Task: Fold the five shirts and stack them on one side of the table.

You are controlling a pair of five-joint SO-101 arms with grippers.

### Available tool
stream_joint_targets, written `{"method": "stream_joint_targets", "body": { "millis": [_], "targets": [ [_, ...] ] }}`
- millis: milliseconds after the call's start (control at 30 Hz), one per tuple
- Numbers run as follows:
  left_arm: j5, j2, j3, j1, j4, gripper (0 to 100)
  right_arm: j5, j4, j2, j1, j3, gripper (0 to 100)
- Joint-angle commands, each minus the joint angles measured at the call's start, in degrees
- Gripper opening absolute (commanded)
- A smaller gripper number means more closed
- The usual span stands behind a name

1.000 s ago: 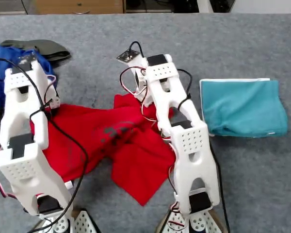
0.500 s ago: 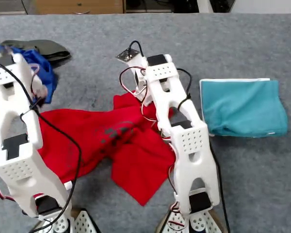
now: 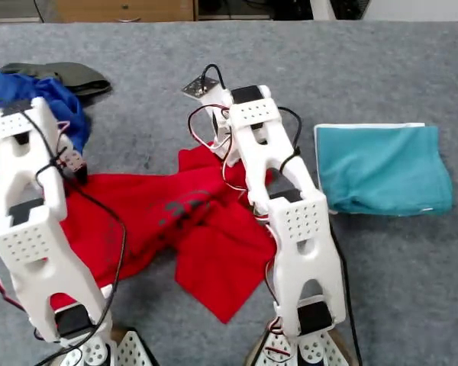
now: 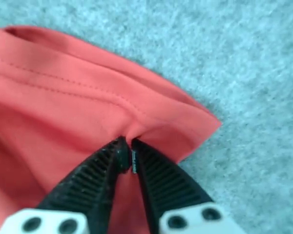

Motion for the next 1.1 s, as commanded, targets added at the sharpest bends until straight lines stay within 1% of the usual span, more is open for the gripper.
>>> {"method": "stream_joint_targets", "body": {
  "millis": [0,33,100,200,267,333,367,400,467,533,600,733,833,900,967,1067],
  "targets": [
    [-3.2,-2.0,-2.0,-1.2,5.3,16,0.4,-1.5,-2.0,0.3,0.0,0.9],
    [-3.5,-2.4,-3.3,-1.0,6.8,16,0.4,-1.5,-2.0,0.3,0.0,0.9],
    [-3.4,-2.0,-3.8,-0.6,6.2,16,0.4,-1.5,-2.0,0.3,0.0,0.9],
    [-2.8,1.6,-2.6,-0.4,1.9,15,0.4,-1.6,-2.0,0.3,0.0,0.9],
    [-0.4,5.1,-1.1,-0.4,-1.2,15,0.4,-1.6,-2.0,0.3,0.0,0.9],
    [1.4,7.5,-1.7,-0.4,-1.8,15,0.4,-1.6,-2.0,0.3,0.0,0.9],
    [2.3,7.6,-2.9,-0.4,-1.3,14,0.4,-1.6,-2.0,0.3,0.0,0.9],
    [2.6,7.7,-4.0,-0.5,-1.1,11,0.4,-1.6,-2.0,0.3,0.0,0.9],
    [3.4,8.1,-6.2,-0.3,-1.6,1,0.4,-1.6,-2.0,0.3,0.0,0.9],
    [3.5,9.1,-7.4,1.1,-2.5,4,0.4,-1.6,-2.0,0.3,0.0,0.9],
    [3.5,9.6,-8.4,2.7,-3.3,1,0.4,-1.6,-2.0,0.3,0.0,0.9],
    [4.2,10.0,-13.8,5.6,-3.4,2,0.4,-1.6,-2.0,0.3,0.0,0.9],
    [7.6,9.9,-19.3,5.7,-3.1,2,0.4,-1.7,-2.0,0.3,0.0,0.9],
    [8.0,9.7,-21.5,5.7,-2.8,2,0.4,-1.7,-2.0,0.3,0.0,0.9],
    [7.8,10.2,-22.3,6.0,-1.3,2,0.4,-1.7,-2.0,0.3,0.0,0.9],
    [7.8,10.8,-19.3,5.6,-0.4,2,0.4,-1.7,-2.0,0.3,0.0,0.9]
  ]
}}
